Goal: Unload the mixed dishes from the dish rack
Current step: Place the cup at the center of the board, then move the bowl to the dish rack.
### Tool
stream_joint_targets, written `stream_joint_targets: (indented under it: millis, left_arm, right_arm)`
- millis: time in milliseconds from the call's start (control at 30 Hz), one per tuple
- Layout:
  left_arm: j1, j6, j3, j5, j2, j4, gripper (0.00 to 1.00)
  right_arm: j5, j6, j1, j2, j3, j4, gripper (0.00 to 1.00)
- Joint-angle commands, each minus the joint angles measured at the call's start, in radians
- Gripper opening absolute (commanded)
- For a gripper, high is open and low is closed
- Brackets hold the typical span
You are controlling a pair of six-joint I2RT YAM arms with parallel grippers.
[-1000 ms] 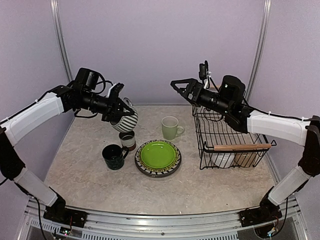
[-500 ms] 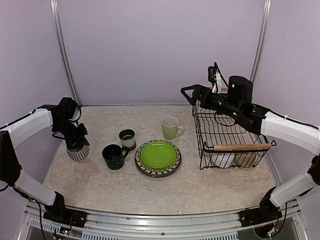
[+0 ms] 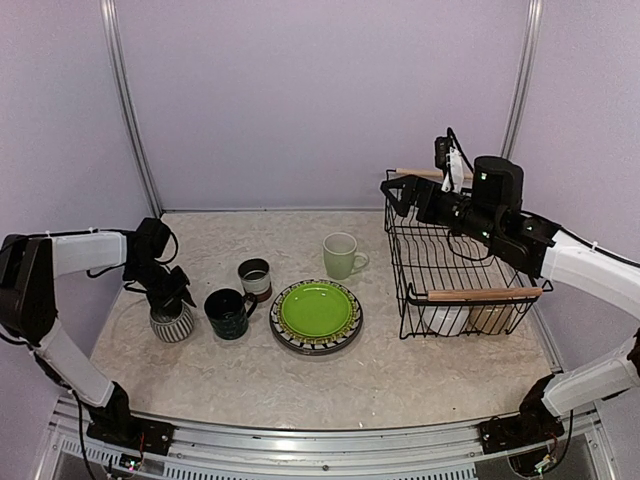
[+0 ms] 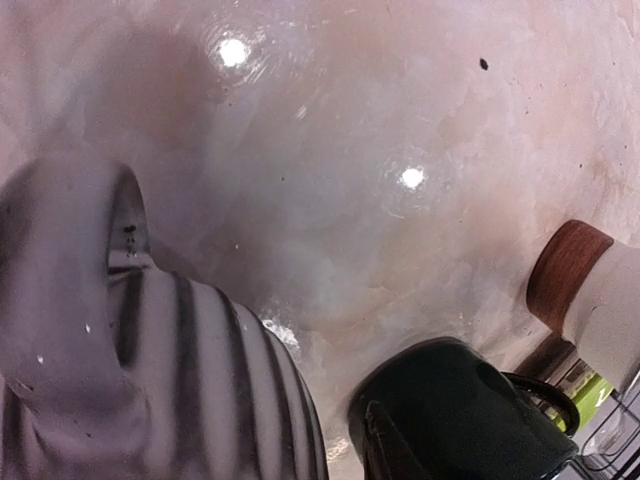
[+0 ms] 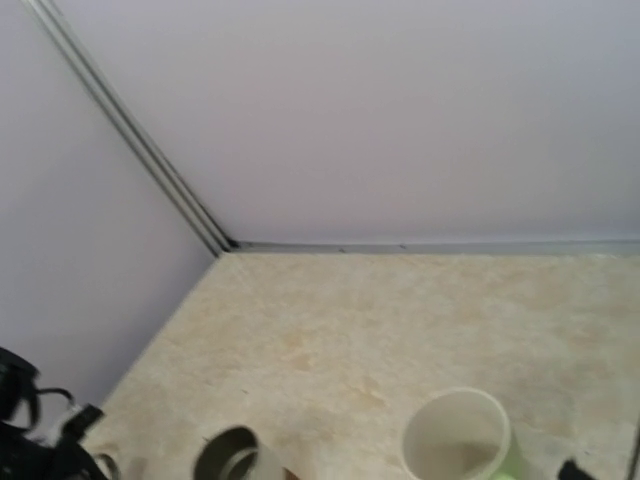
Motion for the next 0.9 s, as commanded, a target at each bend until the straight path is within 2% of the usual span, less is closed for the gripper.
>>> stream_joint_targets:
  millis: [0, 200, 433, 467, 533, 633, 767, 867]
  left_arm:
    - [-0.005, 0.001, -0.025, 0.01, -0.04, 0.049, 0.28]
    - [-0.004, 0.016, -0.032, -0.009, -0.105, 0.038, 0.43]
    - [-0.002, 0.096, 0.019, -0.066, -0.312, -0.016, 0.75]
    - [-0.002, 0.118, 0.039, -0.07, -0.333, -0.029, 0.82]
    - [-0.004, 0.152, 0.101, -0.075, -0.361, -0.071, 0.89]
    - [-0.022, 0.201, 0.212, -0.052, -0.365, -0.11, 0.94]
    - [-0.106, 0.257, 0.373, -0.017, -0.333, -0.114, 0.98]
    - [-0.207, 0.267, 0.491, 0.008, -0.292, -0.095, 0.98]
  right_arm:
    - [0.059, -0.044, 0.001, 0.0, 0.028, -0.112, 1.0]
    - [0.138, -0.102, 0.001, 0.005, 0.095, -0.279, 1.0]
    - [0.335, -0.174, 0.003, 0.092, 0.26, -0.678, 1.0]
    - [0.353, -0.183, 0.0, 0.114, 0.289, -0.734, 1.0]
    - [0.446, -0.175, -0.006, 0.158, 0.33, -0.855, 1.0]
    - [0.519, -0.164, -0.034, 0.191, 0.356, -0.976, 1.0]
    - [0.436, -0.208, -0.148, 0.197, 0.374, -1.053, 0.99]
    - [0.385, -0.239, -0.215, 0.202, 0.387, -1.108, 0.9]
